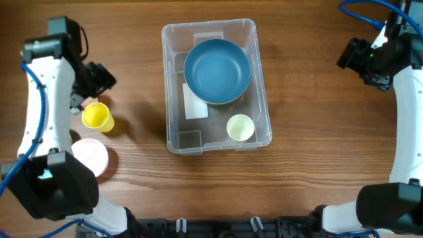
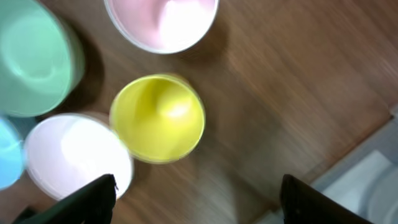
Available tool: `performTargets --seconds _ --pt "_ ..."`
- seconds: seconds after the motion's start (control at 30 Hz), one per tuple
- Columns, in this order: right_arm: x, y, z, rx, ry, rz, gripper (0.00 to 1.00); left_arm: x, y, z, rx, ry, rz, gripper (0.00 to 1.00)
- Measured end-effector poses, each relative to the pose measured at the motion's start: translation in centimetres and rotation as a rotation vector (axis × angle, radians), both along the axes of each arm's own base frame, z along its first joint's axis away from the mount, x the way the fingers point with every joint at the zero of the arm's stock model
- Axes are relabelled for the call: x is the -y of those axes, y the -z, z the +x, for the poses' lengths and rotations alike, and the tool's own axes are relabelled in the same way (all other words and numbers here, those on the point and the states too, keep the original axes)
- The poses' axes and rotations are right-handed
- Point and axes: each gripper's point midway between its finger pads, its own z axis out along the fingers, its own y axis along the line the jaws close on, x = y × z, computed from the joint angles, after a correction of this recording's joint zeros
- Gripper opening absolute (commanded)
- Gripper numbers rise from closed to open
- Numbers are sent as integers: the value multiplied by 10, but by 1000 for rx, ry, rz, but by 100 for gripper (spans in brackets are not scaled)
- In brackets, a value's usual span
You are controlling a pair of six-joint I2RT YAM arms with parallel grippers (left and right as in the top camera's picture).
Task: Pack container
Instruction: 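Grasp the yellow cup with the left gripper, then drop the yellow cup into the cream cup in the container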
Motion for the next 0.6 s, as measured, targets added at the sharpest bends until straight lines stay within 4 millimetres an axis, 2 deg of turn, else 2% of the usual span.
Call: performTargets --seconds 0.2,0.27,0.37,0.43,0.47,0.6 --pt "0 0 -1 -2 -1 3 83 5 75 -3 -13 14 -24 87" --pt "-1 0 -1 -3 -1 3 83 5 86 0 -22 25 -27 85" --pt "-1 1 -1 -5 -1 3 83 4 109 4 -58 47 -32 38" --pt "-1 1 -1 -5 -1 3 83 5 111 5 -58 55 -32 7" --pt "-1 1 -1 -5 -1 3 83 6 111 7 -55 62 -31 4" --pt "-1 1 -1 -5 -1 3 83 16 111 8 -57 95 -30 4"
